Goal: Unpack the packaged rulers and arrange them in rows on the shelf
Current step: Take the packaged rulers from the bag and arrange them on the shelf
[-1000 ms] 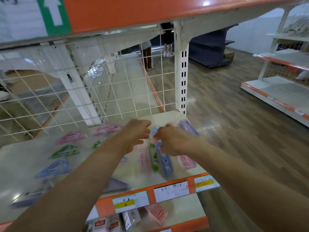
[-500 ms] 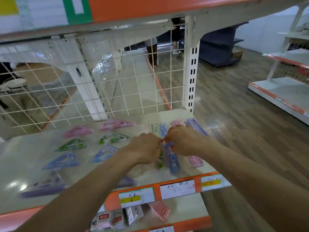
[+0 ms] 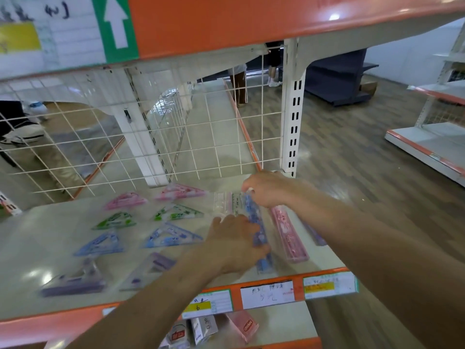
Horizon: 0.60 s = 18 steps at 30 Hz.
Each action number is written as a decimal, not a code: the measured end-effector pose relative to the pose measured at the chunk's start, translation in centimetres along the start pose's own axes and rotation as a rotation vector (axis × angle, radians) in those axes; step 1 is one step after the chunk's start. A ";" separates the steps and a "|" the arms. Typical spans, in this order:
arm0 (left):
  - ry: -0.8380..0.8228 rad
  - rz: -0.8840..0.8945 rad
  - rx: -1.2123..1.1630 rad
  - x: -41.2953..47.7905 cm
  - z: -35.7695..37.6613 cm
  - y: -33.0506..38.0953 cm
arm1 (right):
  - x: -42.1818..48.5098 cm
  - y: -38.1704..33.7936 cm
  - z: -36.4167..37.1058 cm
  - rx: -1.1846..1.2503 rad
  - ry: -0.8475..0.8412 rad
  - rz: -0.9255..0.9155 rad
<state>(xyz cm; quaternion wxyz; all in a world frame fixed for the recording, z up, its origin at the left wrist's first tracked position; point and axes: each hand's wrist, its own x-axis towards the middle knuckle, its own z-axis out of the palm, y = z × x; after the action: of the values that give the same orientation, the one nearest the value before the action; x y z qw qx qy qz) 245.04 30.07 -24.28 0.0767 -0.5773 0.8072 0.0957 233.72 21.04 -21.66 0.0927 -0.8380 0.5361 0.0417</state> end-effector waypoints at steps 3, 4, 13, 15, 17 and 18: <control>0.006 -0.029 0.010 -0.3 1.0 0.2 | 2.6 -0.4 -0.1 -0.002 -0.091 0.034; 0.015 -0.034 0.017 -0.5 1.1 0.3 | 3.1 -0.4 0.0 0.003 -0.105 0.045; 0.077 -0.051 -0.030 -1.3 1.6 0.7 | 3.0 -0.5 1.5 -0.051 -0.016 -0.007; 0.093 -0.050 -0.044 -1.4 1.5 0.8 | 2.7 -0.5 1.2 -0.029 -0.054 0.000; 0.106 -0.055 -0.066 -1.5 1.3 0.8 | 2.8 -0.4 1.3 0.010 -0.057 0.009; 0.122 -0.064 -0.104 -1.5 1.1 0.8 | 2.7 -0.4 1.0 0.053 -0.046 0.025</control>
<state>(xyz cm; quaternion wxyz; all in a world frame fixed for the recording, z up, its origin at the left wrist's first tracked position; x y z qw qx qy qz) 244.77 32.02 -24.95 0.0005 -0.6110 0.7854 0.0996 235.25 18.95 -23.08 0.1265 -0.8274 0.5451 0.0480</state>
